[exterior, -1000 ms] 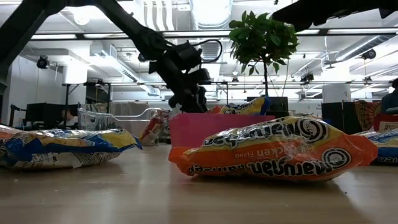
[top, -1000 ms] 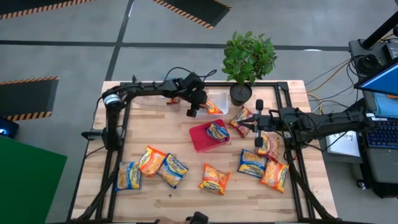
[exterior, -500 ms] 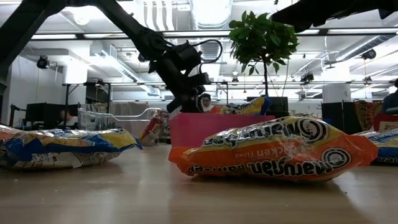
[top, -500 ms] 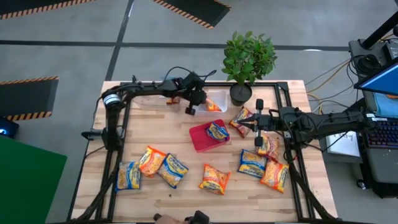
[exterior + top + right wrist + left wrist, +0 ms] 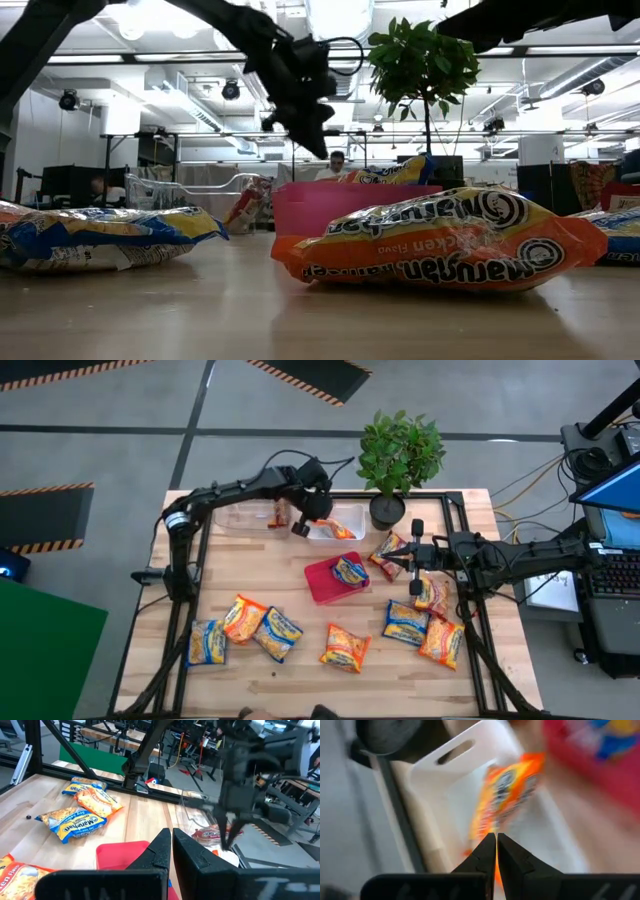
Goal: Sort Maruchan noodles
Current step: Put the orange noodle pack into the white bin, then put the red noodle pack into the transparent bin
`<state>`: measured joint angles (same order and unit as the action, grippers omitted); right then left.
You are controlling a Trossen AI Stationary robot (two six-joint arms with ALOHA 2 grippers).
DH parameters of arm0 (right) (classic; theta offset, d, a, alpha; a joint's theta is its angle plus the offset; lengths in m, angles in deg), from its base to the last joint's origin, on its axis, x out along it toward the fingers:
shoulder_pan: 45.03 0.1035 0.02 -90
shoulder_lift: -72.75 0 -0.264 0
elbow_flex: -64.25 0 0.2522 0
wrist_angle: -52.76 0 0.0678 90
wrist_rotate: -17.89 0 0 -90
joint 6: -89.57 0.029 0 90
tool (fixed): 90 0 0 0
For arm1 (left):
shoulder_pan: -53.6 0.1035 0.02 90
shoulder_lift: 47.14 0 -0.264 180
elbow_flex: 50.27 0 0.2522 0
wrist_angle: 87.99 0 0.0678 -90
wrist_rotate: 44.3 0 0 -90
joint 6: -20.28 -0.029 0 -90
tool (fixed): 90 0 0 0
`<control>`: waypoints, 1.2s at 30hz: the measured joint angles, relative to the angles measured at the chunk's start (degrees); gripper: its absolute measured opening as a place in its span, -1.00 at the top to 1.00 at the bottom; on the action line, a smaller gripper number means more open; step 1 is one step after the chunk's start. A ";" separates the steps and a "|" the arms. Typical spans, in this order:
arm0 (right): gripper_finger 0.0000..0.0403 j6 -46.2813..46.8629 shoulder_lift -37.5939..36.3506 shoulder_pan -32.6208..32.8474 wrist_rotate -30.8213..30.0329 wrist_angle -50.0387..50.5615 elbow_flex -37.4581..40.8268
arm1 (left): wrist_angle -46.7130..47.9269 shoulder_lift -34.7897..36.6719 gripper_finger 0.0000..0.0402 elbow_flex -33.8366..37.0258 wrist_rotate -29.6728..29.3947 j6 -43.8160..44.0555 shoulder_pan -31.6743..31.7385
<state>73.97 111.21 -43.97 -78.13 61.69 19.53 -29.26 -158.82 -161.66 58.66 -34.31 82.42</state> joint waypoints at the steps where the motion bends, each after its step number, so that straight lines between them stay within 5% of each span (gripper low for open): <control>1: 0.96 0.21 0.00 0.00 0.00 -0.03 0.00 | 3.11 0.00 1.00 -1.67 2.18 2.03 -0.01; 7: 0.96 4.97 0.00 0.02 -0.03 -0.17 -0.18 | 15.44 2.75 1.00 -8.65 14.75 14.98 -2.46; 18: 0.96 30.29 0.02 0.79 0.48 6.80 -0.09 | 9.14 16.62 1.00 2.43 13.91 31.17 -18.08; 28: 0.96 47.52 0.16 4.94 0.48 12.23 -0.09 | -8.29 27.71 1.00 22.71 -5.65 45.78 -35.78; 36: 0.96 52.42 6.54 5.36 -4.25 17.33 -0.60 | -24.23 35.51 1.00 36.79 -14.14 51.84 -44.74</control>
<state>126.40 117.75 -38.61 -82.38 79.02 18.93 -53.48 -123.31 -124.87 44.53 17.52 37.68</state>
